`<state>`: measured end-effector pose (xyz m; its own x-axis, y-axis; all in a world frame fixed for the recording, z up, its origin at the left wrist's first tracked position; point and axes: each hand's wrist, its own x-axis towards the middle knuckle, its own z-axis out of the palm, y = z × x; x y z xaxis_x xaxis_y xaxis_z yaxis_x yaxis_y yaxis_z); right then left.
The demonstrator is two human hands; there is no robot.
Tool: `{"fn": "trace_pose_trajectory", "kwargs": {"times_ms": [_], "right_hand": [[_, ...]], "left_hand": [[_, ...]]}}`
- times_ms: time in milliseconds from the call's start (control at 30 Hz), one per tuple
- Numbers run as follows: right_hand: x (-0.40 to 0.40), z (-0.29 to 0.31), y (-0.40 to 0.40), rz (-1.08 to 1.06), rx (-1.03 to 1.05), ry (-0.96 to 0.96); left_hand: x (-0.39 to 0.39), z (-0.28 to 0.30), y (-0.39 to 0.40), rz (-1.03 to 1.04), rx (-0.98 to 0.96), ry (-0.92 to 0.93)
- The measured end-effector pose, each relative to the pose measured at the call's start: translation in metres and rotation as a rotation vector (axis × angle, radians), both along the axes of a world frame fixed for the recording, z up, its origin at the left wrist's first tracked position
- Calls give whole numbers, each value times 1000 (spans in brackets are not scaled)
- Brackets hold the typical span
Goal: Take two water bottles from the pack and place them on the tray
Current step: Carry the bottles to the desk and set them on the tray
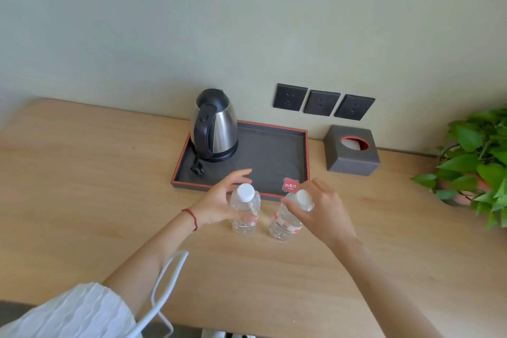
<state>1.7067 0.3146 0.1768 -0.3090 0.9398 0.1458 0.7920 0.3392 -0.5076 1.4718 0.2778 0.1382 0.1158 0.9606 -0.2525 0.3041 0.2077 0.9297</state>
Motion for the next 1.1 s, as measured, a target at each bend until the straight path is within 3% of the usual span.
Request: {"fn": "trace_pose_trajectory", "kwargs": {"times_ms": [133, 300, 367, 500, 600, 733, 800, 933, 1000, 1100], "right_hand": [[-13, 16, 6, -88, -23, -472], [-21, 25, 9, -38, -98, -522], [-24, 27, 8, -27, -111, -526], [-25, 26, 10, -24, -147, -530], [-22, 23, 10, -23, -170, -514], [-23, 22, 9, -22, -166, -504], [-23, 23, 10, -23, -178, -492], [-23, 25, 12, -42, -210, -479], [-22, 24, 13, -60, -222, -474], [-15, 27, 20, -97, -239, -443]], "left_hand": [[0, 30, 16, -211, 121, 159], [5, 44, 30, -413, 113, 441], [4, 55, 38, -525, -3, 489], [0, 109, 70, -878, -198, 754], [-5, 183, 97, -797, -73, 745], [9, 281, 113, -645, -7, 495], [29, 298, 115, -624, 35, 534], [70, 231, 94, -568, 190, 921], [75, 167, 69, -484, 82, 1021], [66, 93, 35, -461, -136, 1030]]}}
